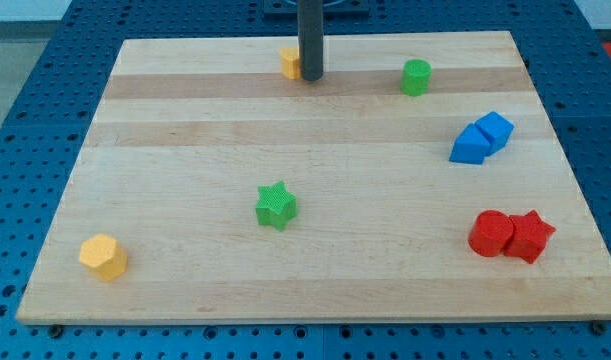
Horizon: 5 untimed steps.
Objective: Push the yellow heart towards down
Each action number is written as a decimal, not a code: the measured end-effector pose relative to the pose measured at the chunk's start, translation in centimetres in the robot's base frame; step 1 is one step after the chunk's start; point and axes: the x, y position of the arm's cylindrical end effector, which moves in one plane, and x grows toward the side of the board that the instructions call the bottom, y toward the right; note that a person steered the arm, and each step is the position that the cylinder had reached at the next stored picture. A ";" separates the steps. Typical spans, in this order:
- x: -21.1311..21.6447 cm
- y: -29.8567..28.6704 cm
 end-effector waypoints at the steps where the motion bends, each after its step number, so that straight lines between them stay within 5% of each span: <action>1: 0.5 4.6; 2: -1.6 7.5; 3: -6.0 3.1; 5: -4.3 -1.5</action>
